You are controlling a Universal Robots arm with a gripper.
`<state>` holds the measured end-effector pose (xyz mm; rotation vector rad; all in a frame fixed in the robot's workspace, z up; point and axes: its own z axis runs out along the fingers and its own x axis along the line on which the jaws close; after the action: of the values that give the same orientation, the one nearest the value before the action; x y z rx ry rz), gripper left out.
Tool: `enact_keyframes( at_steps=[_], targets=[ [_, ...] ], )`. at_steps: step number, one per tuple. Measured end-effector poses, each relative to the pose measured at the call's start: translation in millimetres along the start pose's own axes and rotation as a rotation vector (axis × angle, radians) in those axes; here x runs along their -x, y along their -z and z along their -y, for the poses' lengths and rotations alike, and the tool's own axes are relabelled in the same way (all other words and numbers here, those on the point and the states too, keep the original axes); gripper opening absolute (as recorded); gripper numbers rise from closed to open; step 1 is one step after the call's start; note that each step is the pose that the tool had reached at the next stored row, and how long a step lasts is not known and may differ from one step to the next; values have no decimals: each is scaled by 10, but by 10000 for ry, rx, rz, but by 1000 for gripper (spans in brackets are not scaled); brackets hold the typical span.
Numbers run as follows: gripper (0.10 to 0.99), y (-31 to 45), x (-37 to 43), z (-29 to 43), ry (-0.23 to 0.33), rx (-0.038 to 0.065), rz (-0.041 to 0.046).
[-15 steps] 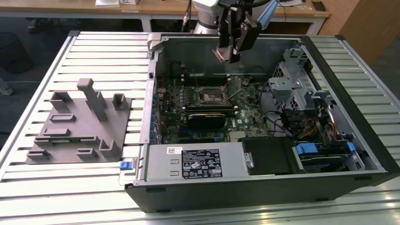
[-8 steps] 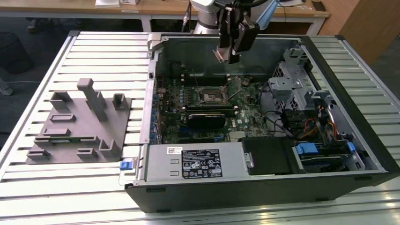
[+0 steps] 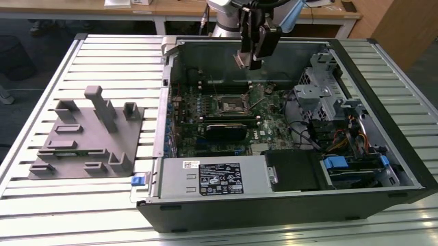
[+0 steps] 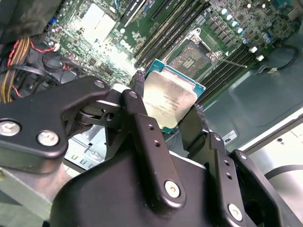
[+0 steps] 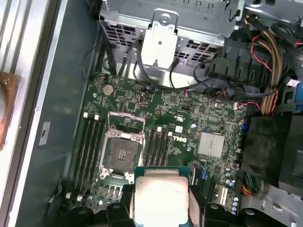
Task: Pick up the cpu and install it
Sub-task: 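Place the cpu into insertion slot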
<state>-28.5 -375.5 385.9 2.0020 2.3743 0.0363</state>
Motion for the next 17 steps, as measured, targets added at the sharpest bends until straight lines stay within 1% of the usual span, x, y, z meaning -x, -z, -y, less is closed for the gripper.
enact_keyframes(
  at_steps=[11, 14, 17],
  targets=[
    [541, -11, -2, 1, -928, -12, 39],
    [541, -15, -3, 2, -1294, -16, 53],
    [541, -19, -3, 2, -1774, -22, 73]
  ],
)
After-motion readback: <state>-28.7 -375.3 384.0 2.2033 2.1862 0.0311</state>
